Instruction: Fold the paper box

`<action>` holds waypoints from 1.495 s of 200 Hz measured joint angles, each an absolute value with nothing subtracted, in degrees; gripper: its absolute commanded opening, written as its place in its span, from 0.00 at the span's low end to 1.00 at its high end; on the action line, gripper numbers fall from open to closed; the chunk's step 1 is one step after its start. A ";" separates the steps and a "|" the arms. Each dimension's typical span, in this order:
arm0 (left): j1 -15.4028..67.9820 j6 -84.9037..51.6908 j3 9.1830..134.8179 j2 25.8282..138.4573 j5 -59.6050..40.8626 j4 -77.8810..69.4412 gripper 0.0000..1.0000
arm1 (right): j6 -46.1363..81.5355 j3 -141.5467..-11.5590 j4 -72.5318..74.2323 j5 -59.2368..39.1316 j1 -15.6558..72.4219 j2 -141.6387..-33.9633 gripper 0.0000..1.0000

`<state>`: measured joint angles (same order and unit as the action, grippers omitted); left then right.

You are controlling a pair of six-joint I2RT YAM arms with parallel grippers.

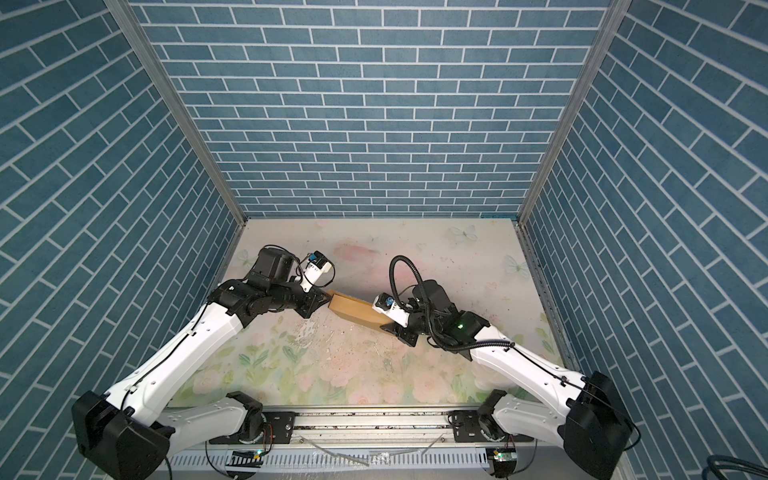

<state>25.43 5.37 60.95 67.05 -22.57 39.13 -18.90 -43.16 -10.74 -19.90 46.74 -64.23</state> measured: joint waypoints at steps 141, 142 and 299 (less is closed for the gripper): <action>26.20 1.39 60.95 66.74 -24.25 38.54 0.12 | -18.92 -43.16 -11.18 -19.03 46.74 -65.04 0.18; 26.20 1.34 60.95 66.74 -24.23 38.52 0.12 | -18.92 -43.16 -11.18 -19.03 46.74 -65.04 0.18; 27.33 0.19 59.16 66.43 -21.43 35.66 0.06 | -18.92 -43.16 -11.66 -18.55 46.70 -65.04 0.18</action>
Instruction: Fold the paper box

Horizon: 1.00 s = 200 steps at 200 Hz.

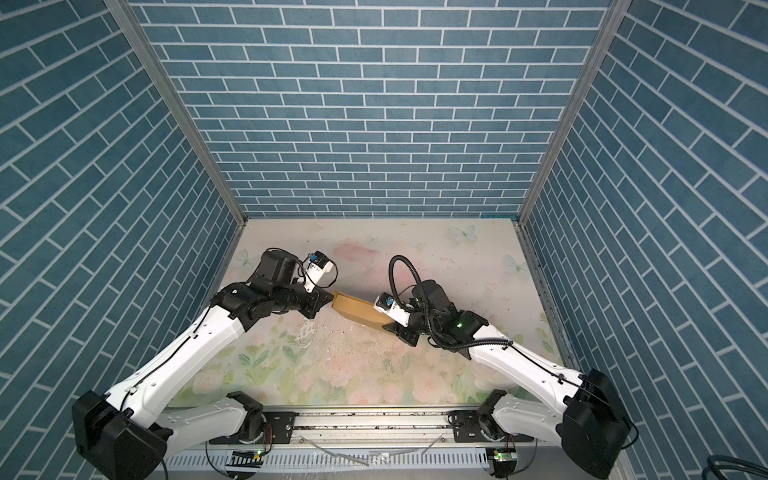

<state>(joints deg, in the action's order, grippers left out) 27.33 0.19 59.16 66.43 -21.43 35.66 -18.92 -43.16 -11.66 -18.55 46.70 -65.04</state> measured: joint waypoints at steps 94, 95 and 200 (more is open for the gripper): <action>29.15 -1.83 57.06 66.43 -18.61 33.45 0.03 | -18.90 -43.16 -12.23 -18.00 46.54 -65.04 0.17; 29.15 -1.85 57.04 66.43 -18.59 33.45 0.03 | -18.90 -43.16 -12.25 -18.00 46.52 -65.04 0.17; 30.81 -4.40 54.65 66.11 -15.40 30.72 0.01 | -18.87 -43.13 -12.84 -17.74 46.46 -65.04 0.16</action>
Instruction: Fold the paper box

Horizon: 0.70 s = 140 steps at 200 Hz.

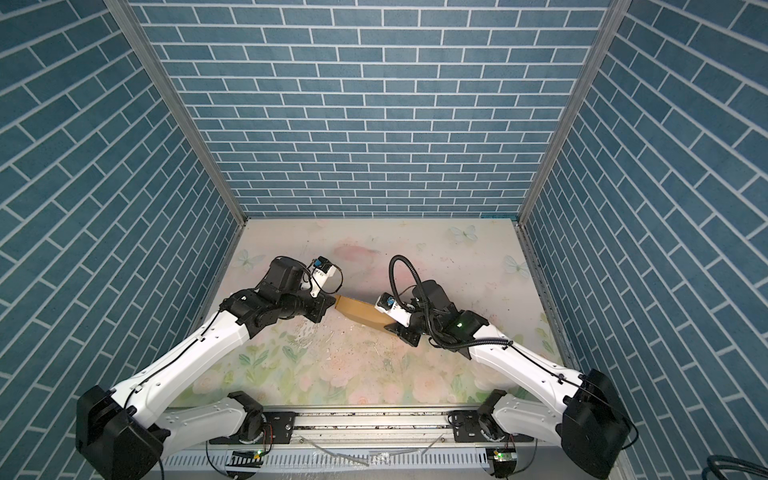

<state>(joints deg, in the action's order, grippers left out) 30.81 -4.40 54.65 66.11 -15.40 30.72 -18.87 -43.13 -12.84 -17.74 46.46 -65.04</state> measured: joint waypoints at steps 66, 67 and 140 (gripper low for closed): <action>31.62 -5.37 53.58 66.35 -13.96 29.10 0.01 | -18.24 -42.68 -12.40 -17.69 46.37 -65.04 0.16; 31.64 -5.39 53.56 66.35 -13.96 29.08 0.01 | -18.24 -42.65 -12.38 -17.69 46.37 -65.04 0.16; 32.34 -6.04 52.29 67.77 -13.19 27.07 0.01 | -17.74 -40.99 -11.31 -17.30 46.26 -65.01 0.16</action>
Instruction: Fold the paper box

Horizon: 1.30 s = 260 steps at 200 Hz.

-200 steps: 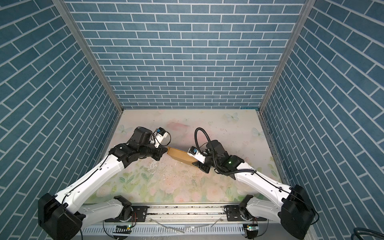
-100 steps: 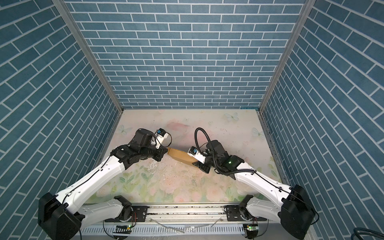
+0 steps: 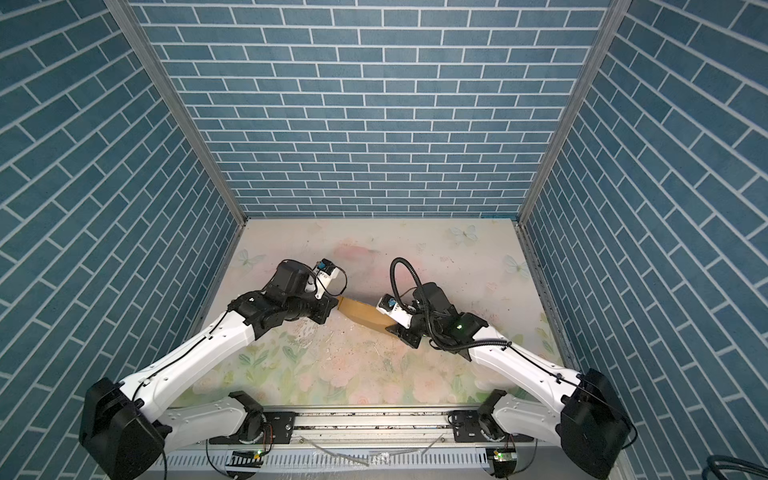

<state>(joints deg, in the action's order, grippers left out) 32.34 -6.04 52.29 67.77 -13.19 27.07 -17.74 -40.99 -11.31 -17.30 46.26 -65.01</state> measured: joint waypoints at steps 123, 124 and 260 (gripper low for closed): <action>32.64 -7.11 51.40 70.98 -12.99 23.40 0.00 | -15.35 -38.87 -7.92 -16.58 45.58 -64.71 0.19; 32.64 -7.11 51.40 70.98 -12.99 23.38 0.00 | -15.33 -38.85 -7.90 -16.58 45.58 -64.69 0.19; 33.04 -8.40 54.59 74.91 -12.10 24.34 0.00 | -14.76 -37.82 -7.05 -14.81 45.30 -63.75 0.28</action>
<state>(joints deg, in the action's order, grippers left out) 33.04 -8.40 54.59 74.91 -12.10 24.34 -14.76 -37.82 -7.05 -14.81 45.30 -63.75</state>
